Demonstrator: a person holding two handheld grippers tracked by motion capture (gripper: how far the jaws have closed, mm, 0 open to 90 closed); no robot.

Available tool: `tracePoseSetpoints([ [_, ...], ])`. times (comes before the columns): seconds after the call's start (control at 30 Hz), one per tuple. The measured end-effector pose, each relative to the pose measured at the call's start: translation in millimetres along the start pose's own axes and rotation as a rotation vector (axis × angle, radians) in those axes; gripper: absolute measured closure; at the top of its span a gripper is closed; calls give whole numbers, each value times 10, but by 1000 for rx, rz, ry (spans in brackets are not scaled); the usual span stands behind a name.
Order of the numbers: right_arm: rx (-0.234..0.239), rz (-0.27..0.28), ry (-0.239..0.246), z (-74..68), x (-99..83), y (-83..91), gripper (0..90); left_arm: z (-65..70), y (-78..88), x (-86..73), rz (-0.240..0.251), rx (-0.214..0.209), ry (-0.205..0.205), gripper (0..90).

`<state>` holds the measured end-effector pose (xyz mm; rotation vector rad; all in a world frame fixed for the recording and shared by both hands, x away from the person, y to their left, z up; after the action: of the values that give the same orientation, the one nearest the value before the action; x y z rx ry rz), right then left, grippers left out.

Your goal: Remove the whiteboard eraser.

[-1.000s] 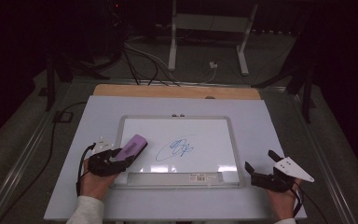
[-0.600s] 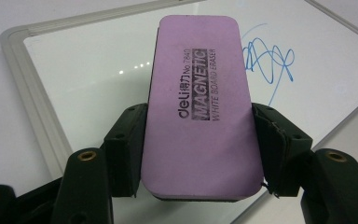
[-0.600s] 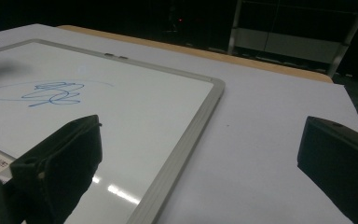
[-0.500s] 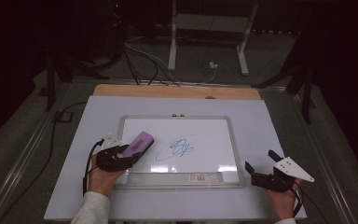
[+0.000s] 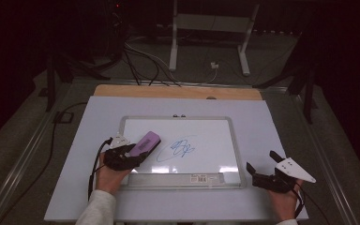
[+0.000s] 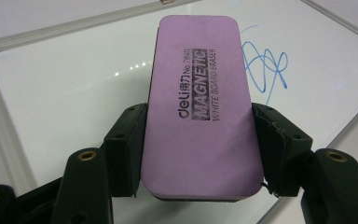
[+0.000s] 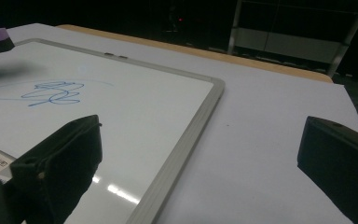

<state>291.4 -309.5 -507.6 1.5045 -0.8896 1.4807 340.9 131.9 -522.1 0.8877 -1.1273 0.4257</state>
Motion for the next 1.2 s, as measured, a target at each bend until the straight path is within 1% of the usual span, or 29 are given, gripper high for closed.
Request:
tracePoseSetpoints([
  [0.3, -2, -3, -5, 7, -4, -1, 3, 103, -185, -25, -28, -18, -30, 415],
  [0.43, -1, -2, -4, 5, -3, -2, 3, 140, -252, -34, -36, -25, -35, 415],
  [0.83, -2, -4, -3, 8, -6, -1, 3, 195, -424, -74, -68, -33, -55, 414],
  [1.07, -2, 0, -2, 12, 0, 5, 3, 210, -481, -102, -91, -25, -74, 412],
  [1.1, -2, 0, -2, 12, 1, 7, 3, 216, -486, -104, -88, -30, -71, 409],
  [1.13, -1, 1, -1, 12, 3, 9, 3, 223, -490, -98, -82, -36, -60, 396],
  [1.17, -1, 1, 0, 16, 5, 9, 3, 228, -494, -85, -75, -40, -54, 356],
  [1.2, -3, 1, -2, 17, 5, 8, 3, 232, -500, -68, -66, -35, -53, 325],
])
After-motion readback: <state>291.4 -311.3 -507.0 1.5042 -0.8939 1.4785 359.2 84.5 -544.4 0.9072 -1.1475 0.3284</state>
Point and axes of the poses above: each handheld gripper's, and its own axes: y roughly backward along the jaws, x roughly out of its top, z roughly to its right, the point moved 6 cm from there along -y, roughly forward along the jaws, and after that the axes turned 15 degrees about z, right-handed, at the moved point
